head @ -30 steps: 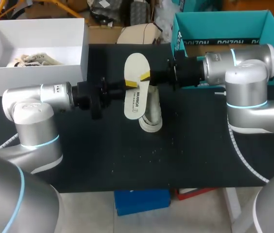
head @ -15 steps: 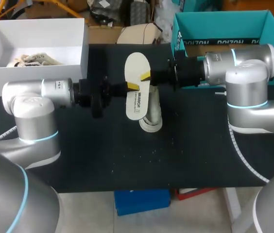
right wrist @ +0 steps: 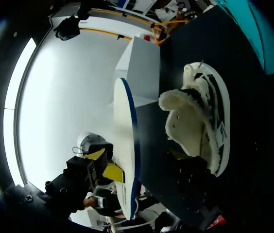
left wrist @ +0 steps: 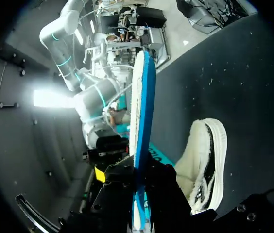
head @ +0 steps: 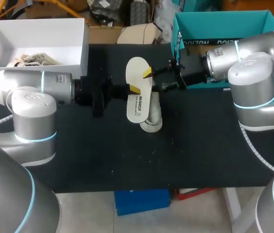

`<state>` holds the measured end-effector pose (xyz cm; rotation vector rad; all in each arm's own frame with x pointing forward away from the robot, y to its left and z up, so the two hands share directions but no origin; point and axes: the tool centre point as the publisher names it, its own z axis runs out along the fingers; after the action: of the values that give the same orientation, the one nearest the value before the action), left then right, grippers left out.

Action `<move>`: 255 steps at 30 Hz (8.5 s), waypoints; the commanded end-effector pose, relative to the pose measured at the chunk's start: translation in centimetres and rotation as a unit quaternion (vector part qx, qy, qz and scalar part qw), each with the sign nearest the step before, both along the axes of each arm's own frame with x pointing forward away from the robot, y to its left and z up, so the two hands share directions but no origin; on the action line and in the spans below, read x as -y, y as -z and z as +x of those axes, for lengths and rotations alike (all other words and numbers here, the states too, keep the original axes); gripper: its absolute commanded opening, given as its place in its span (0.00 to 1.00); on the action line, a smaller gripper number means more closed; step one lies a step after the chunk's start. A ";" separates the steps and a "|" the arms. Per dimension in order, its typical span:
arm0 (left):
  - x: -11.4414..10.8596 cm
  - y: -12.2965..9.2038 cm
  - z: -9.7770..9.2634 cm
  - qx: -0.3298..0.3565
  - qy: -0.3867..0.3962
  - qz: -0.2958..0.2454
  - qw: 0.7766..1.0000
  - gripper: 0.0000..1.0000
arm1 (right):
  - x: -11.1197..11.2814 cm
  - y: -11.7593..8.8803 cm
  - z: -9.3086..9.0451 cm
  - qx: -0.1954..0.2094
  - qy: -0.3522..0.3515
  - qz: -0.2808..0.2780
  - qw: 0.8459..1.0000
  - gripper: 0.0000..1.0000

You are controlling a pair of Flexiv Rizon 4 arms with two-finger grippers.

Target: Take the shoe out of the shoebox, open the shoe tongue, remove and reinsert the insole, then place the shoe into the shoebox

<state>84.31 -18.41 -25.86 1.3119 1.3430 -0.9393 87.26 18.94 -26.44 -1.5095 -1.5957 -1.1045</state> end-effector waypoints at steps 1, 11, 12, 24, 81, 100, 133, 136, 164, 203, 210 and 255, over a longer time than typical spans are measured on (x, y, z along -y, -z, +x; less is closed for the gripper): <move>-0.8 -0.9 -2.2 -0.022 -0.015 0.081 0.996 0.00 | 1.8 -1.7 -1.7 0.017 0.025 -0.096 0.995 1.00; -1.4 -0.1 -5.4 -0.083 0.002 0.152 0.985 0.00 | 5.1 -2.4 -4.7 0.046 0.024 -0.129 0.990 1.00; -1.4 -0.1 -5.6 -0.085 0.004 0.155 0.984 0.00 | 5.4 -2.5 -5.0 0.050 0.024 -0.131 0.990 1.00; -1.4 0.3 -7.7 -0.115 0.009 0.207 0.972 0.00 | 8.9 -3.7 -7.6 0.097 0.021 -0.159 0.982 1.00; 3.0 3.4 -11.1 -0.271 0.129 0.170 0.938 0.00 | 14.5 -3.9 -13.8 0.154 0.064 -0.223 0.961 1.00; 4.1 5.4 -9.4 -0.289 0.099 0.290 0.907 0.00 | 14.5 -3.9 -13.8 0.154 0.064 -0.223 0.961 1.00; 4.7 10.5 0.2 -0.293 0.059 0.269 0.915 0.00 | 14.5 -3.9 -13.8 0.154 0.064 -0.223 0.961 1.00; 4.5 10.9 1.2 -0.295 0.051 0.265 0.917 0.00 | 14.5 -3.9 -13.8 0.154 0.064 -0.223 0.961 1.00; 3.9 8.8 1.4 -0.287 0.043 0.258 0.921 0.42 | 14.5 -3.9 -13.8 0.154 0.064 -0.223 0.961 1.00; 6.8 11.0 0.5 -0.307 0.066 0.243 0.918 0.00 | 14.5 -3.9 -13.8 0.154 0.064 -0.223 0.961 1.00; 6.0 11.6 2.3 -0.307 0.044 0.241 0.920 0.00 | 14.5 -3.9 -13.8 0.154 0.064 -0.223 0.961 1.00; 4.0 7.5 2.5 -0.207 -0.027 0.437 0.875 0.00 | 14.5 -3.9 -13.8 0.154 0.064 -0.223 0.961 1.00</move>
<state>86.32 -21.59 -33.45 1.7062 2.2096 -0.6651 73.53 4.43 -22.43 -1.8179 -2.0923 -1.1419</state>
